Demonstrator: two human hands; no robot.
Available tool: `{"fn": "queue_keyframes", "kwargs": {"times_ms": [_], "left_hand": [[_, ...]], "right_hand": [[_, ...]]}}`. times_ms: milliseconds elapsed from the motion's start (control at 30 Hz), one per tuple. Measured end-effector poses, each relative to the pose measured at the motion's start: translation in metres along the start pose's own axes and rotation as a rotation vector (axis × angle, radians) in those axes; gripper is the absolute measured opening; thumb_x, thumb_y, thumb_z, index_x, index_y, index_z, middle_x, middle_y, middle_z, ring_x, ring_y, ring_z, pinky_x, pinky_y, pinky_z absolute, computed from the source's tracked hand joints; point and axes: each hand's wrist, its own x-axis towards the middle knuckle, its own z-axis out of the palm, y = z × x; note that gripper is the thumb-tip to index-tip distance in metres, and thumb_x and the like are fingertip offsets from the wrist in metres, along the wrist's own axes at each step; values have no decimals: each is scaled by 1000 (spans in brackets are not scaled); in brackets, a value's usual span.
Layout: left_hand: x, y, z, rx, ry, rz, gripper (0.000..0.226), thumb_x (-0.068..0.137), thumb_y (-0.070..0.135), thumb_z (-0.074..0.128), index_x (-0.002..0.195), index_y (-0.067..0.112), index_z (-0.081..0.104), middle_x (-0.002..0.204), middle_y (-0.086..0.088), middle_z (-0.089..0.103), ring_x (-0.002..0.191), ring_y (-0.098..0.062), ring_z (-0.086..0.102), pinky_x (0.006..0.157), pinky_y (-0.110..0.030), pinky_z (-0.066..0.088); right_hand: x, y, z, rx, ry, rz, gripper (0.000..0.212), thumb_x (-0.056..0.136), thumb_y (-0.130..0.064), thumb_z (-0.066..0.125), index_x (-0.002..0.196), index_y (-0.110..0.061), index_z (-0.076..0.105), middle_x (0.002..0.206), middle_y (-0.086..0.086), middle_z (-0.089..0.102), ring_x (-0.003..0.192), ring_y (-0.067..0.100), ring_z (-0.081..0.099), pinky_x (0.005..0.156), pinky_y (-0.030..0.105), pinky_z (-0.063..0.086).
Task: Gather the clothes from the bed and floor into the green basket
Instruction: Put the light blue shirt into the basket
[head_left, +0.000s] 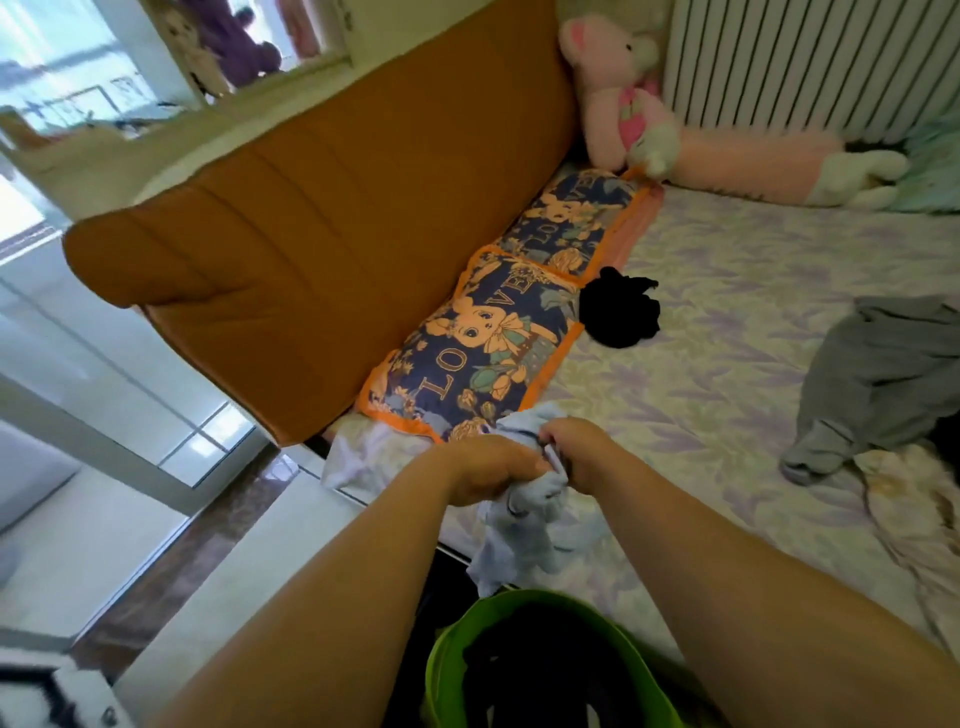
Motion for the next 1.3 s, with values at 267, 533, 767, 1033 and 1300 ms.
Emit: {"fn": "queue_keyframes", "kwargs": {"times_ms": [267, 533, 767, 1033, 1300], "left_hand": [[-58, -42, -40, 426, 442, -264, 44, 96, 19, 57, 135, 5, 45, 129, -18, 58, 109, -31, 62, 91, -40, 53], [-64, -53, 9, 484, 415, 17, 46, 90, 25, 66, 130, 9, 54, 131, -15, 57, 118, -31, 54, 97, -35, 42], [-96, -29, -5, 46, 743, 121, 29, 102, 16, 38, 126, 11, 54, 124, -18, 59, 114, -36, 56, 98, -42, 47], [-142, 3, -24, -12, 846, 254, 45, 92, 53, 52, 100, 13, 69, 98, -12, 69, 91, -33, 62, 87, -50, 53], [-170, 37, -18, -88, 761, 338, 17, 96, 35, 56, 99, 25, 69, 97, 5, 64, 94, -20, 59, 78, -29, 50]], "right_hand": [[-44, -14, 9, 144, -211, -83, 14, 75, -3, 43, 88, -9, 43, 74, 15, 46, 68, 32, 48, 65, 36, 43], [-72, -40, 12, 150, -392, -202, 32, 59, -5, 45, 77, -19, 22, 65, 9, 31, 57, 27, 33, 58, 36, 36], [-83, -42, 1, -30, -302, -198, 14, 80, -19, 56, 82, -6, 59, 77, 20, 60, 66, 33, 57, 67, 39, 51], [-76, -11, -1, -631, -170, -145, 51, 77, -33, 74, 120, -11, 58, 111, 15, 66, 95, 33, 67, 86, 44, 57], [-77, -6, 8, -1097, 243, -328, 41, 82, -30, 62, 116, -7, 63, 114, 15, 62, 97, 31, 59, 74, 33, 44]]}}
